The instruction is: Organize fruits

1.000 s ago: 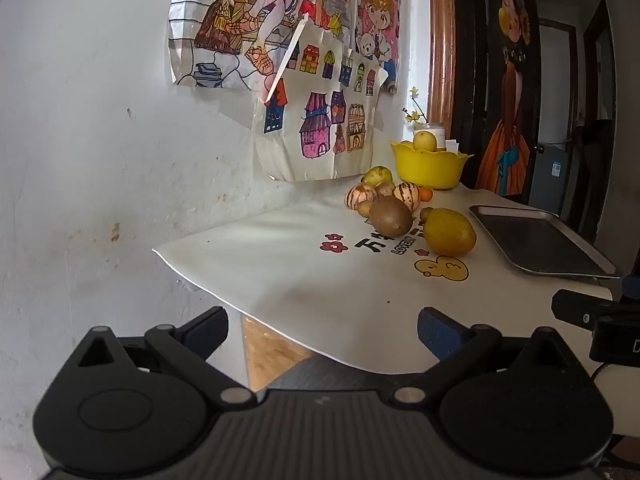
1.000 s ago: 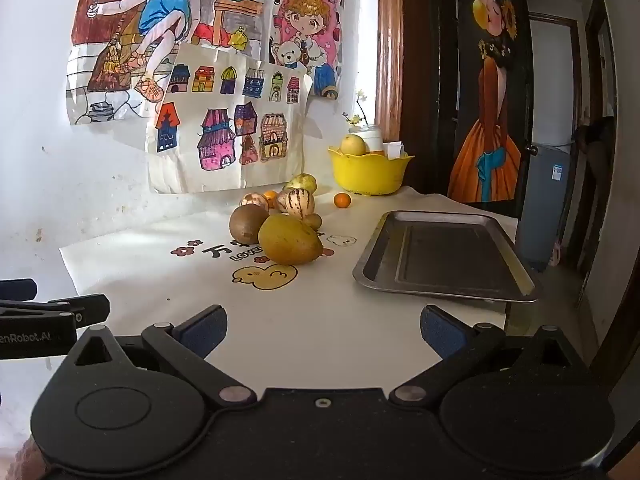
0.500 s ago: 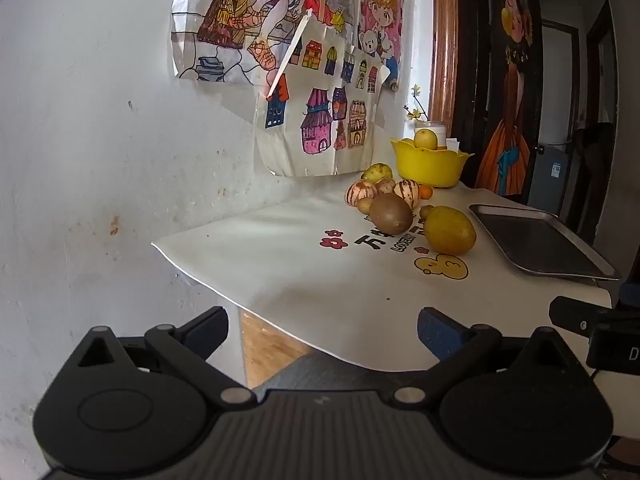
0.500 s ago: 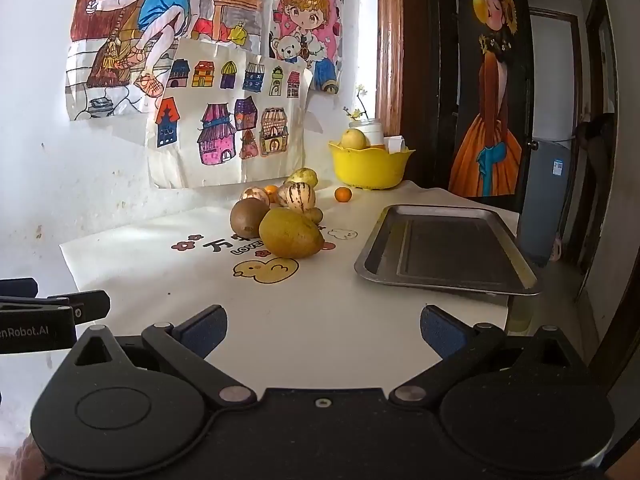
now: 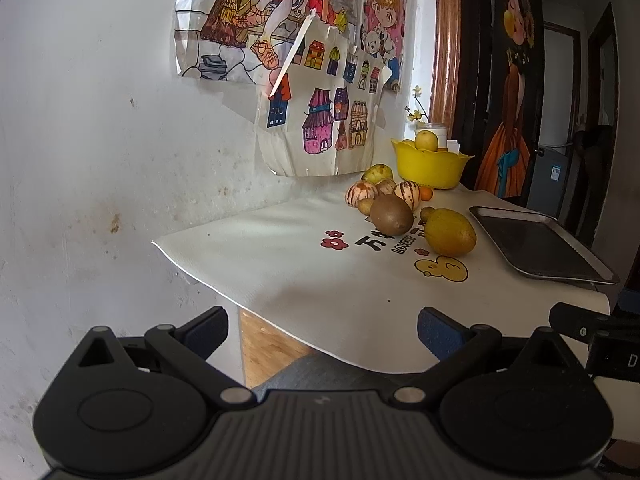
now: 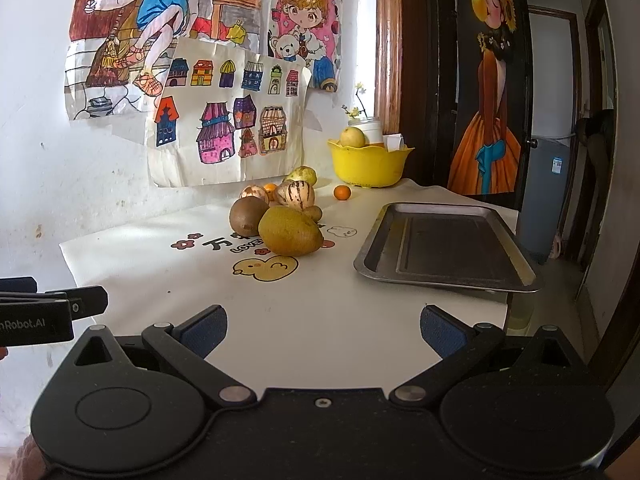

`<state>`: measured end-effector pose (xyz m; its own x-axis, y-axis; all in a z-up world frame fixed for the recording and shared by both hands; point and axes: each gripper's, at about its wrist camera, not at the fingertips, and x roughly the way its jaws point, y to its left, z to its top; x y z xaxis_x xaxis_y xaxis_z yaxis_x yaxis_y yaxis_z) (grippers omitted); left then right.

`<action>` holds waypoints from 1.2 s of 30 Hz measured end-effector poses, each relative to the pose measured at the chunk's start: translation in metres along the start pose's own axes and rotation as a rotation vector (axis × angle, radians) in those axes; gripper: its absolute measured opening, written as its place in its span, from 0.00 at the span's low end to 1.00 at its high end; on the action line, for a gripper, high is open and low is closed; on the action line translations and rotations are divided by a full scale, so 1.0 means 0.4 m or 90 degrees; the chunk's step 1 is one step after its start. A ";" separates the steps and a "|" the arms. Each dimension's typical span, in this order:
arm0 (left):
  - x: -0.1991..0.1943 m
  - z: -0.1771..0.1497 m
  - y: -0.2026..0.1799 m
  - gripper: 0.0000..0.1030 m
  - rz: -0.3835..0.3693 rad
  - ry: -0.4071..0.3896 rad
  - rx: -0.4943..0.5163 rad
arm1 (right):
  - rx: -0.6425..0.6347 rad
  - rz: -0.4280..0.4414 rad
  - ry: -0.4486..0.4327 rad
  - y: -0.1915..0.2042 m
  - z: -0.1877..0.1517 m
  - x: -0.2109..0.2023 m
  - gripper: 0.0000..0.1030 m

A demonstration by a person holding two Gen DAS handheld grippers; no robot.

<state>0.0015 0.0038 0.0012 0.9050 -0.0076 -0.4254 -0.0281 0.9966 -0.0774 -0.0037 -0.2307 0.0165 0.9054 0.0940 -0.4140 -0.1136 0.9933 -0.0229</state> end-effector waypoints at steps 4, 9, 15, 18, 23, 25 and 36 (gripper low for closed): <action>-0.001 -0.001 0.000 1.00 0.002 -0.001 -0.001 | 0.003 0.002 0.002 -0.001 -0.005 -0.001 1.00; -0.001 -0.002 0.000 1.00 0.002 0.000 0.000 | 0.003 0.002 0.003 -0.002 -0.003 0.000 1.00; -0.001 -0.003 0.001 1.00 0.001 0.000 -0.001 | 0.005 0.003 0.004 -0.003 -0.005 -0.001 1.00; -0.001 -0.003 0.001 1.00 0.000 0.000 -0.003 | 0.006 0.003 0.005 -0.003 -0.006 0.000 1.00; 0.000 -0.005 0.004 1.00 0.001 -0.001 -0.003 | 0.006 0.003 0.006 -0.004 -0.006 0.000 1.00; 0.000 -0.004 0.004 1.00 0.001 0.000 -0.003 | 0.006 0.002 0.007 -0.004 -0.010 0.000 1.00; -0.003 -0.003 0.010 1.00 0.002 -0.003 -0.011 | 0.010 0.002 0.008 -0.006 -0.010 0.000 1.00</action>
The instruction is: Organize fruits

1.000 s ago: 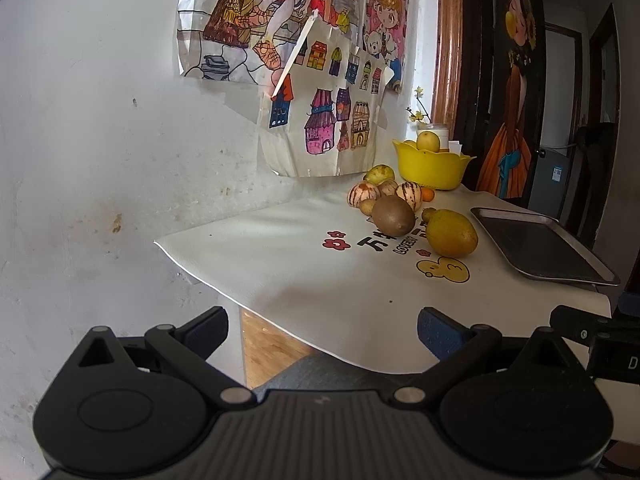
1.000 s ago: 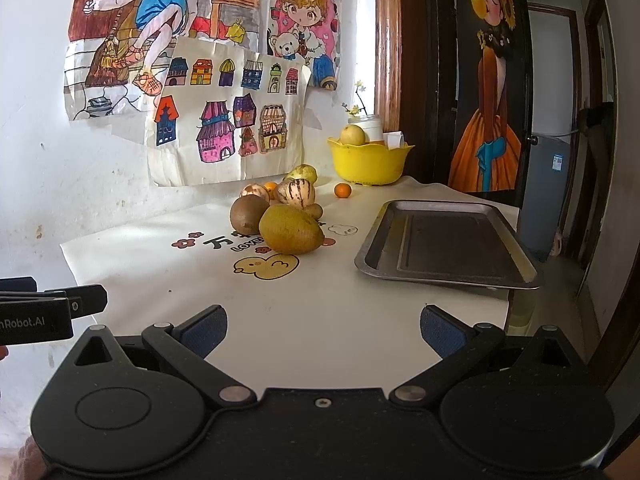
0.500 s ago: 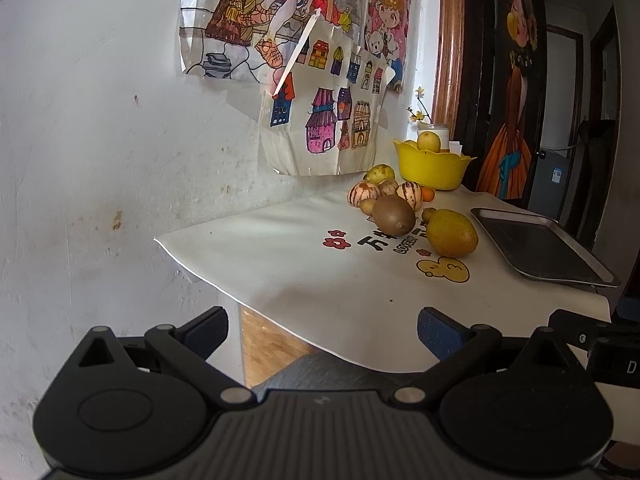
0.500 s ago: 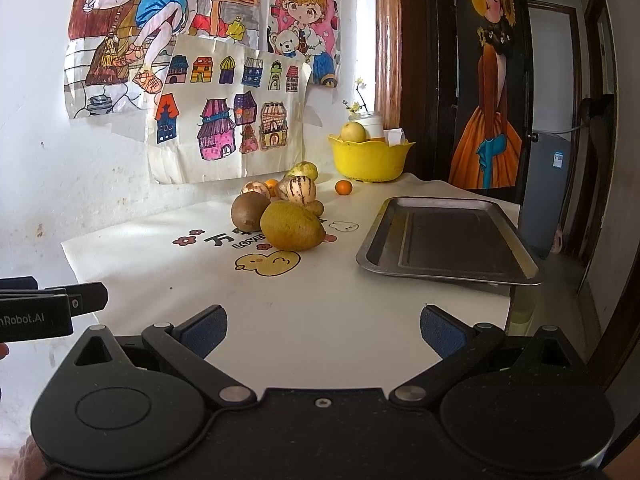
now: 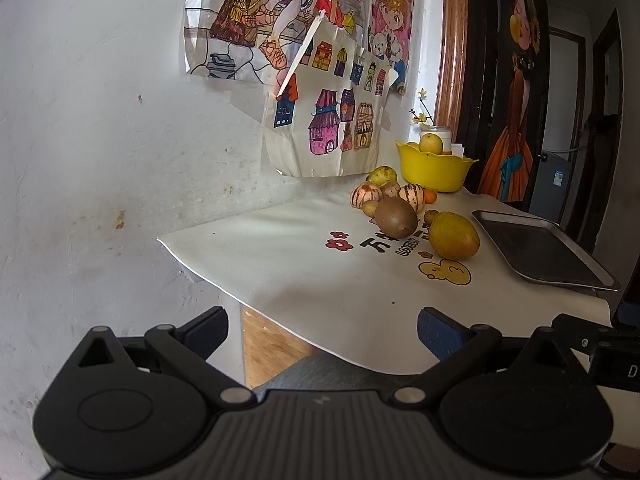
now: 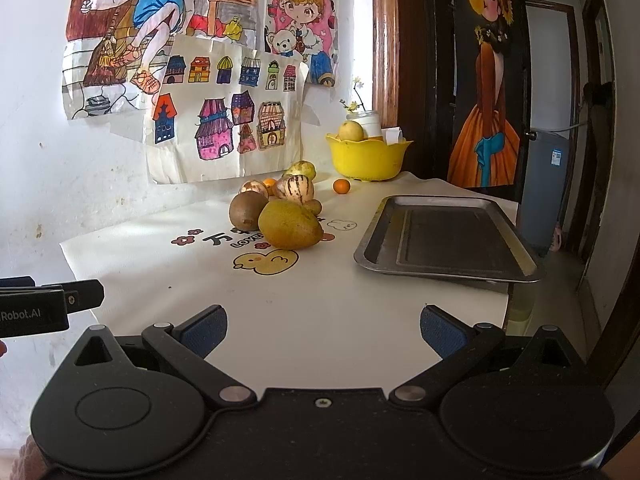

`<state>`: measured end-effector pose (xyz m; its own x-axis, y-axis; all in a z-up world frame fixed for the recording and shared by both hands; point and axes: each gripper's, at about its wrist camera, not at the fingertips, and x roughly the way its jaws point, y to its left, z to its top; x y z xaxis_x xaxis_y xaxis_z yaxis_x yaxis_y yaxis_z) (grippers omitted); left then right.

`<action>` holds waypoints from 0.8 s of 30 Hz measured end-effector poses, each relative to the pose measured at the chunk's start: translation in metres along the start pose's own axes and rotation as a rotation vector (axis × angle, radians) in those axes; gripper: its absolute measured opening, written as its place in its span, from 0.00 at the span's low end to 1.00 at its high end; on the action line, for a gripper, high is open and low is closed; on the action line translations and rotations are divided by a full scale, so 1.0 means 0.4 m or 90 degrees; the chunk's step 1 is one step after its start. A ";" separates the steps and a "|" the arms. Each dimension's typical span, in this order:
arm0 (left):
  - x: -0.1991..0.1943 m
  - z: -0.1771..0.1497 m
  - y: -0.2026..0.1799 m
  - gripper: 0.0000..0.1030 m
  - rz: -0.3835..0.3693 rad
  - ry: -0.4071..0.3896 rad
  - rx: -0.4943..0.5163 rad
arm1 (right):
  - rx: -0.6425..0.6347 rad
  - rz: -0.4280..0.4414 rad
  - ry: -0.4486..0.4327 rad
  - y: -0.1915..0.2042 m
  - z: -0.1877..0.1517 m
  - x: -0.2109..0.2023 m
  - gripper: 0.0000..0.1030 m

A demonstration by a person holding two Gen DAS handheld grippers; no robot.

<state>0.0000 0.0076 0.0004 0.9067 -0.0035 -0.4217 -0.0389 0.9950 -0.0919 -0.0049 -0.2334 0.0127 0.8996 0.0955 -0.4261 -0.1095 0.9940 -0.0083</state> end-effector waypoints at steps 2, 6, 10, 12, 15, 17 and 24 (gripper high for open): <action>0.000 0.000 0.001 1.00 0.000 -0.001 -0.001 | -0.001 -0.001 -0.001 0.000 -0.002 -0.001 1.00; -0.001 0.001 0.005 1.00 -0.001 0.000 -0.009 | 0.000 0.000 -0.001 -0.001 0.000 -0.003 1.00; -0.001 0.001 0.005 1.00 -0.001 0.000 -0.010 | 0.000 -0.001 -0.002 -0.002 -0.001 -0.003 1.00; -0.001 0.001 0.006 1.00 -0.002 0.001 -0.010 | 0.001 0.000 -0.001 -0.003 -0.003 -0.004 1.00; -0.001 0.001 0.005 1.00 -0.001 0.003 -0.009 | 0.001 0.000 0.000 -0.003 -0.001 -0.003 1.00; 0.000 0.001 0.004 1.00 0.000 0.004 -0.009 | 0.002 0.001 0.000 -0.003 -0.002 -0.003 1.00; 0.015 -0.001 0.006 1.00 0.005 0.015 -0.018 | -0.011 -0.005 0.002 0.001 -0.003 0.011 1.00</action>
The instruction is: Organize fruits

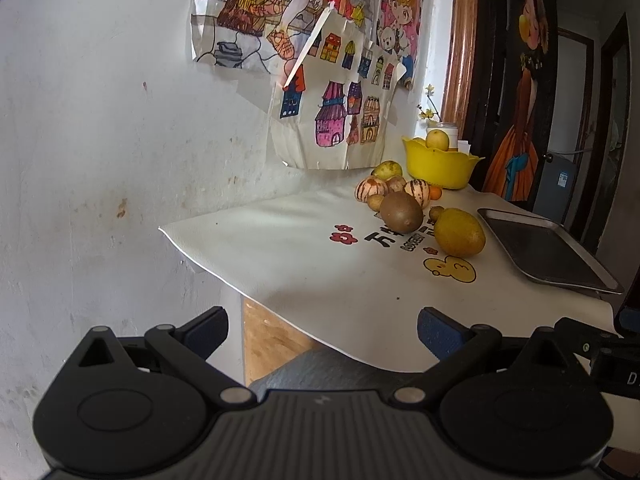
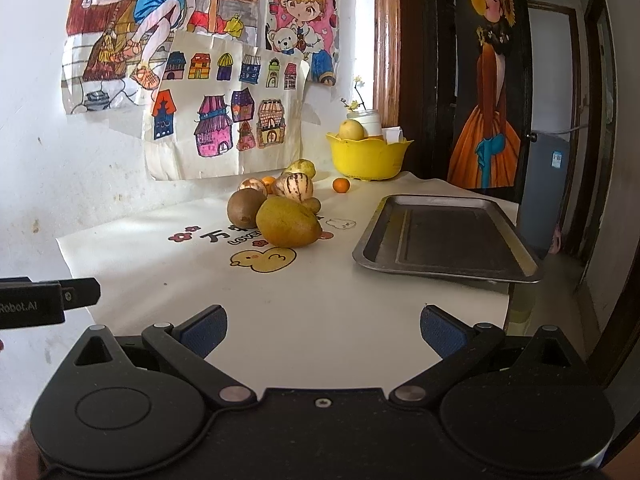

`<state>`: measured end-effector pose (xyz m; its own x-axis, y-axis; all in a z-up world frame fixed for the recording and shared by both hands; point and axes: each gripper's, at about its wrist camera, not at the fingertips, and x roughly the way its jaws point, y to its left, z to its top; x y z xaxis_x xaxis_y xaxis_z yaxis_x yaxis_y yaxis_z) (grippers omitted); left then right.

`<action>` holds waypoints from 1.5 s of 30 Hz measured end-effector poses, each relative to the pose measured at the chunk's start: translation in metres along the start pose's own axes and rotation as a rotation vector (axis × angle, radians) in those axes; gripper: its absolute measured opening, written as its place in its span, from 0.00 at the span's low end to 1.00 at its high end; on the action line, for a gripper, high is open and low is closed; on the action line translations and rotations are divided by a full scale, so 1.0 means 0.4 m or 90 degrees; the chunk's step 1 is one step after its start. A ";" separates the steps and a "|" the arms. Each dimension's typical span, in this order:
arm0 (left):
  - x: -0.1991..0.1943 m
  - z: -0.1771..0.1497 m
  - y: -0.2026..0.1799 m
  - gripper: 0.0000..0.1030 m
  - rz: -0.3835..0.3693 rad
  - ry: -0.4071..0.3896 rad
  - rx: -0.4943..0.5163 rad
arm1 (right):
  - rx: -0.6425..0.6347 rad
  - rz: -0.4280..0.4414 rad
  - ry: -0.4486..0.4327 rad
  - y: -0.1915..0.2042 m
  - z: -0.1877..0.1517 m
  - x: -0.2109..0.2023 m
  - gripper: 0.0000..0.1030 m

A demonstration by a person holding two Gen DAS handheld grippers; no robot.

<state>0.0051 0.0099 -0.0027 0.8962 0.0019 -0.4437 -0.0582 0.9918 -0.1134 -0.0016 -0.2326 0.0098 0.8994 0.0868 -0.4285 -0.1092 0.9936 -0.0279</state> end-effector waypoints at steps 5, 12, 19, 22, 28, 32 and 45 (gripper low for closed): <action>0.020 0.002 -0.002 1.00 0.002 0.013 0.003 | -0.008 -0.008 0.002 -0.003 -0.004 0.015 1.00; 0.048 0.035 0.009 1.00 0.023 -0.002 0.015 | -0.027 -0.009 0.005 -0.022 0.013 0.038 1.00; 0.114 0.109 0.028 1.00 0.007 0.011 0.046 | -0.046 0.028 0.050 -0.035 0.035 0.064 1.00; 0.141 0.145 0.028 1.00 -0.012 0.016 0.048 | -0.066 0.049 0.069 -0.040 0.051 0.072 1.00; 0.194 0.198 0.001 1.00 -0.052 0.033 0.071 | -0.113 0.095 0.085 -0.065 0.079 0.082 1.00; 0.238 0.232 -0.012 1.00 -0.091 0.057 0.062 | -0.149 0.150 0.088 -0.093 0.117 0.095 1.00; 0.427 0.350 -0.093 1.00 -0.152 0.117 0.031 | -0.271 0.254 0.120 -0.106 0.223 0.243 1.00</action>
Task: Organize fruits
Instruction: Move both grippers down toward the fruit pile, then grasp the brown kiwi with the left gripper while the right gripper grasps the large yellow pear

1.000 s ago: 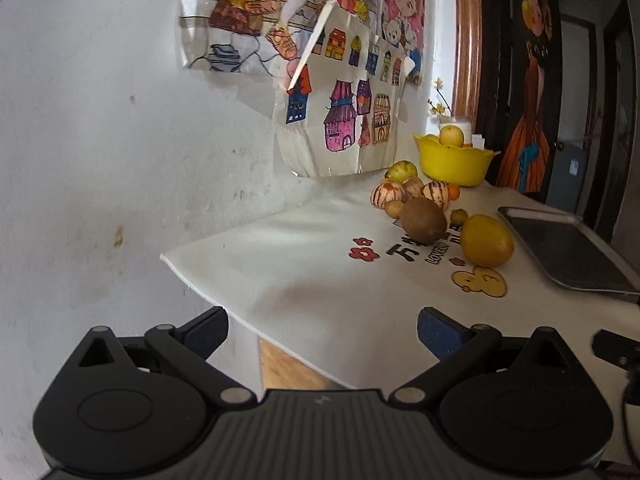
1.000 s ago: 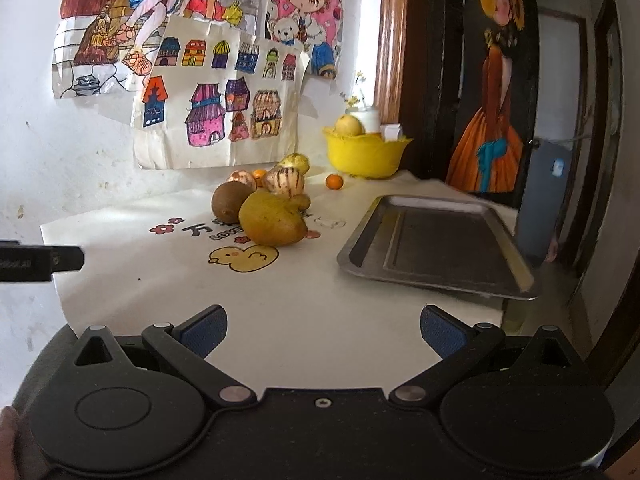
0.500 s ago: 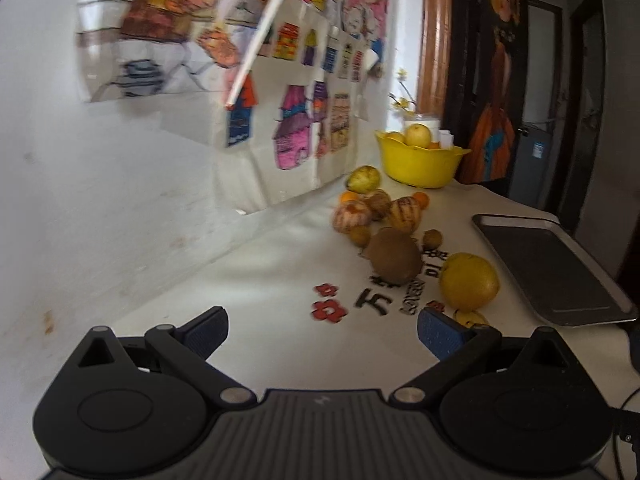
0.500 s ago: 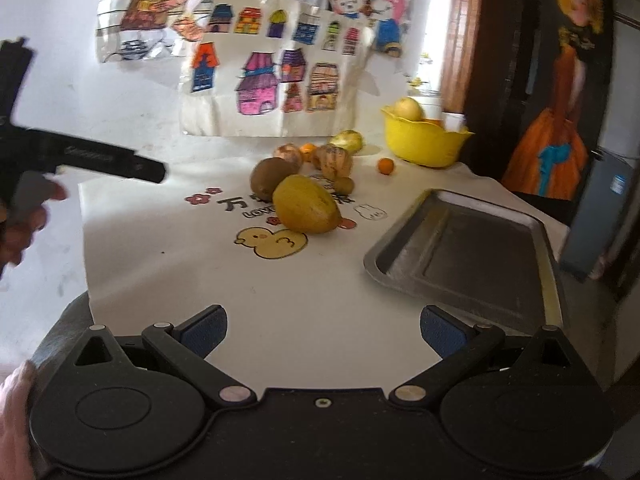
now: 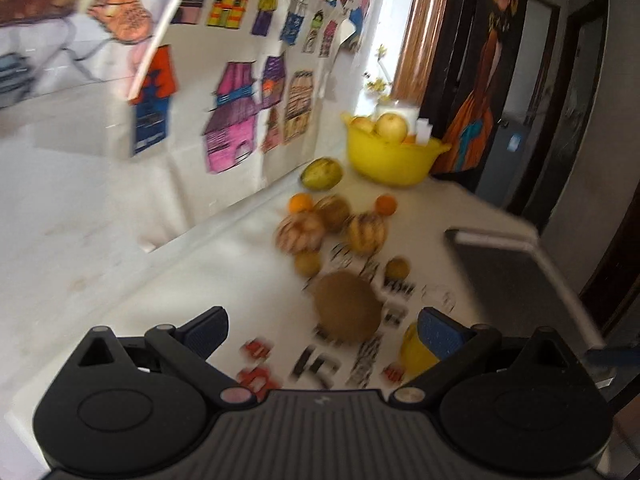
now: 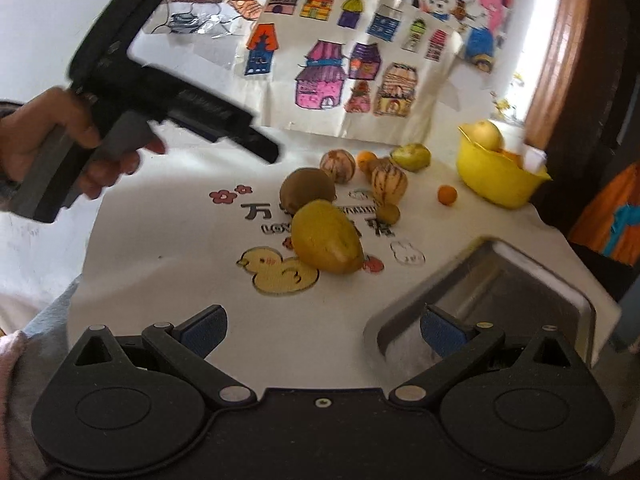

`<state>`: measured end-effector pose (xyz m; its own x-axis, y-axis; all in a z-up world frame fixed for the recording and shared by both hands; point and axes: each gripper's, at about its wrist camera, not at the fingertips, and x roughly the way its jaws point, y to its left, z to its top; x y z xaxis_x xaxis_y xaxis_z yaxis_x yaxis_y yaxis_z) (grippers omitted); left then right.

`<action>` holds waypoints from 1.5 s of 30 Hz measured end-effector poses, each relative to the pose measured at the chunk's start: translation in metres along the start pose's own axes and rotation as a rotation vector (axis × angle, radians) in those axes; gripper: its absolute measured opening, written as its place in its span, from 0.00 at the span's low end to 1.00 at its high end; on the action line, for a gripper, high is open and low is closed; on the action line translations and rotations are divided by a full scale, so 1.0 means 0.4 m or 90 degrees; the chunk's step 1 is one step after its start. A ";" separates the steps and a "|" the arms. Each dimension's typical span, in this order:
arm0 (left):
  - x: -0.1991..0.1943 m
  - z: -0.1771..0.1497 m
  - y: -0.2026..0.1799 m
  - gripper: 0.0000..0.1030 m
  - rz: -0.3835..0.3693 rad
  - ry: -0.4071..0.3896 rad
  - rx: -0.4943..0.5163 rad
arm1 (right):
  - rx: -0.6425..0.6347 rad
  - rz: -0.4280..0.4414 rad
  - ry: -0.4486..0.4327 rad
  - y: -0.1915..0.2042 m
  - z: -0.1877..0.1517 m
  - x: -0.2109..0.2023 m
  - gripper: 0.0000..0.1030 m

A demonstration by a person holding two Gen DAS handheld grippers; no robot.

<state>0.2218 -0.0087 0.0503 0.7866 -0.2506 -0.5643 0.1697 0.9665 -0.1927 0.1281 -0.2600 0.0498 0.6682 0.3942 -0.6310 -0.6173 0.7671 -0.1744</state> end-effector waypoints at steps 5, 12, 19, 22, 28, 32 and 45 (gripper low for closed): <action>0.079 0.033 -0.006 0.99 -0.012 0.025 0.002 | -0.047 0.038 0.005 -0.015 0.024 0.055 0.99; 0.162 0.045 0.005 0.93 -0.021 0.079 -0.033 | -0.055 0.067 0.030 -0.040 0.060 0.132 0.99; 0.199 0.051 0.010 0.82 -0.033 0.105 -0.044 | -0.060 0.080 0.050 -0.053 0.083 0.203 0.92; 0.214 0.050 0.012 0.76 -0.040 0.115 -0.041 | -0.064 0.087 0.048 -0.059 0.096 0.228 0.89; 0.233 0.048 0.023 0.68 -0.060 0.129 -0.053 | -0.068 0.111 0.050 -0.069 0.117 0.274 0.87; 0.240 0.046 0.025 0.63 -0.075 0.133 -0.059 | -0.071 0.128 0.055 -0.064 0.126 0.296 0.85; 0.250 0.043 0.040 0.56 -0.108 0.144 -0.089 | -0.076 0.135 0.062 -0.065 0.139 0.323 0.59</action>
<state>0.3133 -0.0171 0.0047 0.5993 -0.4293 -0.6757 0.1922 0.8965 -0.3992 0.2538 -0.2008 0.0149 0.4788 0.4846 -0.7321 -0.7879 0.6050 -0.1149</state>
